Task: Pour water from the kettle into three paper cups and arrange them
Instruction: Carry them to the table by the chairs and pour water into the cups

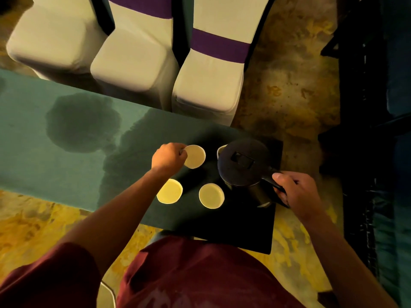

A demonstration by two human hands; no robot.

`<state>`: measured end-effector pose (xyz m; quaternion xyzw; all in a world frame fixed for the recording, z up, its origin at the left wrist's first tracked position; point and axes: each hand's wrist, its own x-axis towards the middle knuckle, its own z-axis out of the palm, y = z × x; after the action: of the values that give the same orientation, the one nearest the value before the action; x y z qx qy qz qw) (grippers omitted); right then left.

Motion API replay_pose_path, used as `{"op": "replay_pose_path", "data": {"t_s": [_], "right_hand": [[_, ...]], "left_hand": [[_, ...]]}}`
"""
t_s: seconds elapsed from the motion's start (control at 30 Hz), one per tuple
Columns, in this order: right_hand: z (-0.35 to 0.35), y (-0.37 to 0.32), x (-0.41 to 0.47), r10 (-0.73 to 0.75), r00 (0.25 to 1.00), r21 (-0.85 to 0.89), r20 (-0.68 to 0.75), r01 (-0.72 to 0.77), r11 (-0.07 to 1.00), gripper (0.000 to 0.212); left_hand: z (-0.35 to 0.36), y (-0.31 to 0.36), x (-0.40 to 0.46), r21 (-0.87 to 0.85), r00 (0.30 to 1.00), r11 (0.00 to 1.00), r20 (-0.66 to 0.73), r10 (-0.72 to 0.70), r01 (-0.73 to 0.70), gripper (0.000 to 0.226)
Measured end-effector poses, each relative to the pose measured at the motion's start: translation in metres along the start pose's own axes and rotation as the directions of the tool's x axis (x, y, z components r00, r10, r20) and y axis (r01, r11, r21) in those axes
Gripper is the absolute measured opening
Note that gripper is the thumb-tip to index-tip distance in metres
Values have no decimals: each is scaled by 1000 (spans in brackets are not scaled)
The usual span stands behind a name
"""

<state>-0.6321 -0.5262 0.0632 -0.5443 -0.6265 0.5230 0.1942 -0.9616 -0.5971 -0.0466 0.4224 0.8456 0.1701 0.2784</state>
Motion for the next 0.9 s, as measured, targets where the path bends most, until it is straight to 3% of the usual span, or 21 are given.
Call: {"op": "replay_pose_path", "data": {"t_s": [0.17, 0.37, 0.9], "right_hand": [[10, 0, 19, -28, 999, -71, 38, 30, 997, 45], [28, -32, 24, -39, 998, -153, 55, 48, 987, 35], [41, -57, 36, -56, 993, -318, 100, 86, 944, 39]], "left_hand": [[4, 5, 4, -36, 1000, 999, 5, 9, -9, 31], [4, -1, 8, -100, 1000, 995, 27, 11, -8, 31], [7, -8, 9, -190, 998, 982, 57, 19, -8, 31]]}}
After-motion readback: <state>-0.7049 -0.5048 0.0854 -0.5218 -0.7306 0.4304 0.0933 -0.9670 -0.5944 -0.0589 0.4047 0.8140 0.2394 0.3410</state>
